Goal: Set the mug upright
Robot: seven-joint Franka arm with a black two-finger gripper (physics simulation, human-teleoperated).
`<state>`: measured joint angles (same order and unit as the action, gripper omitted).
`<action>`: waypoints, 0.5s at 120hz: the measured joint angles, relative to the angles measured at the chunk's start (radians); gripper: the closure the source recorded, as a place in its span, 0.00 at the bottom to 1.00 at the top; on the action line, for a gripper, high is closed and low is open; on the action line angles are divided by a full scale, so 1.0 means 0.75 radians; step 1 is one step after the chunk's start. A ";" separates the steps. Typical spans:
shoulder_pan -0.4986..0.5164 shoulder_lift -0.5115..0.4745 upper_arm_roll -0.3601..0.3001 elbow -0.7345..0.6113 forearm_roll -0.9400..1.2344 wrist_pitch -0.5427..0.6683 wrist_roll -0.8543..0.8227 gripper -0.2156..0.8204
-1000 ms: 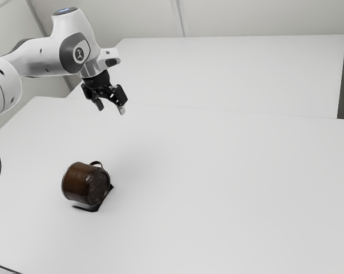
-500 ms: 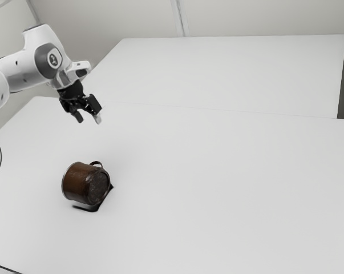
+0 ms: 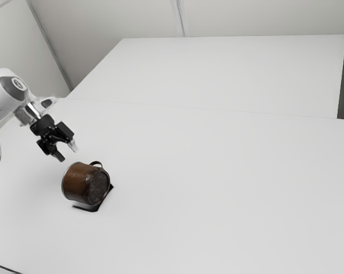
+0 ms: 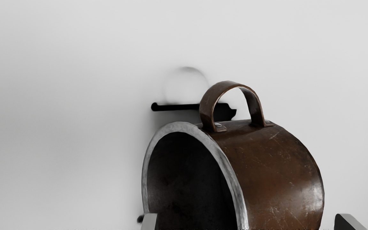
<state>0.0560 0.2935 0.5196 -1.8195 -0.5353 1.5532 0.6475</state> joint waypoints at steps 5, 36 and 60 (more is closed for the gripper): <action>0.000 0.013 0.002 -0.007 -0.022 -0.018 0.011 0.21; 0.001 0.042 0.045 -0.116 -0.141 -0.098 0.054 0.21; 0.001 0.036 0.079 -0.158 -0.204 -0.164 0.048 0.21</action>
<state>0.0568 0.3207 0.5789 -1.9379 -0.6880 1.4300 0.6833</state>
